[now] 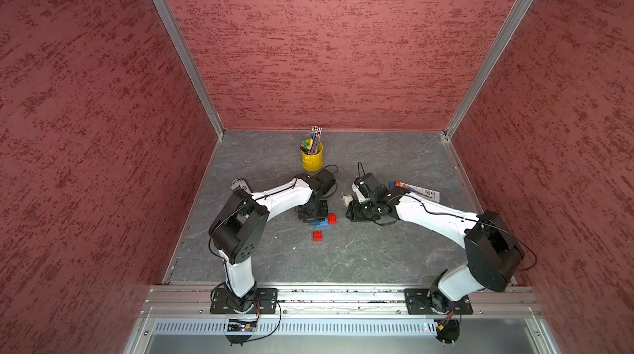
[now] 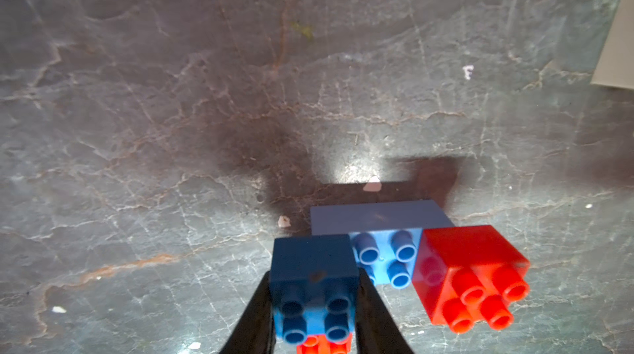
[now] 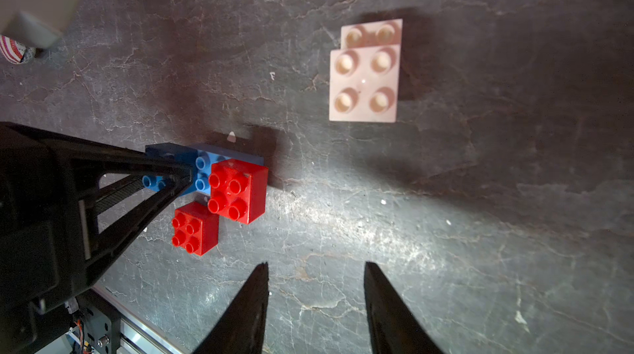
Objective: Assemble the letter y with lego
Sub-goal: Assemble the lego brick with the lego brick, then move the lego brick at the center of the board.
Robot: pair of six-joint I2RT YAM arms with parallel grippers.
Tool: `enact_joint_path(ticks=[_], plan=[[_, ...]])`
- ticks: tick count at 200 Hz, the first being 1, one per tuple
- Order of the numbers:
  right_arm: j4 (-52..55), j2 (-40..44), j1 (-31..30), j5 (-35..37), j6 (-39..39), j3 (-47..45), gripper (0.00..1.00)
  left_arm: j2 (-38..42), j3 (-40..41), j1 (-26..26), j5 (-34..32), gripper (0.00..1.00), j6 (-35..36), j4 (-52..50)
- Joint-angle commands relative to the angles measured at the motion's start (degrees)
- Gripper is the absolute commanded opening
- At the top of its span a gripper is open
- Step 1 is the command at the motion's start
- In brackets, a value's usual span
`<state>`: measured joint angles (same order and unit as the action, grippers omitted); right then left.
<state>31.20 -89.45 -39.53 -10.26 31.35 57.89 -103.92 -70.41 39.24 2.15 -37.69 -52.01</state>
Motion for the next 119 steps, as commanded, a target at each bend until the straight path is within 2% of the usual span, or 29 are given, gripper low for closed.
enact_joint_path(ticks=[1,61,119], plan=[[0.0,1.2,0.2,0.9,0.3,0.2,0.48,-4.5,2.9,1.3,1.5,0.00,-0.6,2.8],[1.1,1.9,0.2,2.1,0.3,0.7,0.48,-4.6,3.5,1.1,3.1,0.00,0.4,5.4],[1.2,3.5,0.9,4.1,1.2,0.5,0.49,-5.1,-2.3,1.6,4.6,0.00,4.2,3.5]])
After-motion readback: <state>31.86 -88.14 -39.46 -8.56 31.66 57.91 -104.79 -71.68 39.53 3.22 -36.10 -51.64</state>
